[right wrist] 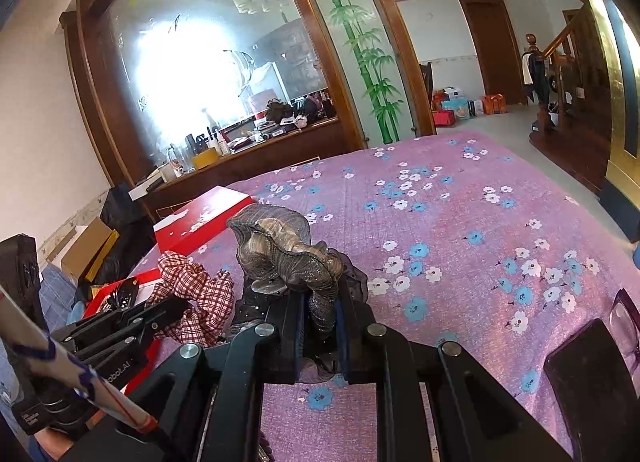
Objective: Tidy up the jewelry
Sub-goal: 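Carry the plaid scrunchie in the left gripper while the right carries the grey one to the tray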
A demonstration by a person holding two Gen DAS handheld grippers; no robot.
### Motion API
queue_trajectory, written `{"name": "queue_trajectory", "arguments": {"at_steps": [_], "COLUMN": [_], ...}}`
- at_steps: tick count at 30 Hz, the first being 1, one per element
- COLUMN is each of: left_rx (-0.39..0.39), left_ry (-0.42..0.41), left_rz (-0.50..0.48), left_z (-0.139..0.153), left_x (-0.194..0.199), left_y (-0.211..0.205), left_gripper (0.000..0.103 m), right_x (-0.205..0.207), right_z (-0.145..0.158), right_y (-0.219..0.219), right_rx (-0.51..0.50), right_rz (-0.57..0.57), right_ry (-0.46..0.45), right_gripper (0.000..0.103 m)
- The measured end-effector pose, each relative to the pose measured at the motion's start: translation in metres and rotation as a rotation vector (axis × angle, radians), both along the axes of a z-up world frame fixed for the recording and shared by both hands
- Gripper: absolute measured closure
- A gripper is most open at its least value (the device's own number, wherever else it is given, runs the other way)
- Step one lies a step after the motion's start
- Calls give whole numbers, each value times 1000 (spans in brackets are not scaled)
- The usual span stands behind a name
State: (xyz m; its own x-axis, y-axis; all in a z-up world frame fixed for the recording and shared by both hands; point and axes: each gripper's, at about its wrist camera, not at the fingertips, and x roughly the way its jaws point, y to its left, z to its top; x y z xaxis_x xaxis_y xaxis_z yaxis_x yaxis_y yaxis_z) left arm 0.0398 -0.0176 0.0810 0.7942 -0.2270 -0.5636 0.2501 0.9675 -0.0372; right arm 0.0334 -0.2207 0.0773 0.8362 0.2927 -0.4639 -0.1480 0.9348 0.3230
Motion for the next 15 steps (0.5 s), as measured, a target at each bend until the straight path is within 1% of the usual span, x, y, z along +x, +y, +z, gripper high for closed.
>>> {"name": "queue_trajectory", "arguments": {"at_steps": [6,15], "left_rx": [-5,6], "left_ry": [-24,-100], "left_rz": [30,80], "left_z": [2,11], "left_x": [0,-7], "left_y": [5,8], "left_gripper": [90,90], "right_x": [-2,-7], "right_z": [1,4], "right_y": [2,11], "right_rx": [-12,-40], "right_rz": [4,33], "right_ry": [-8,-38], "right_gripper": [89,88]}}
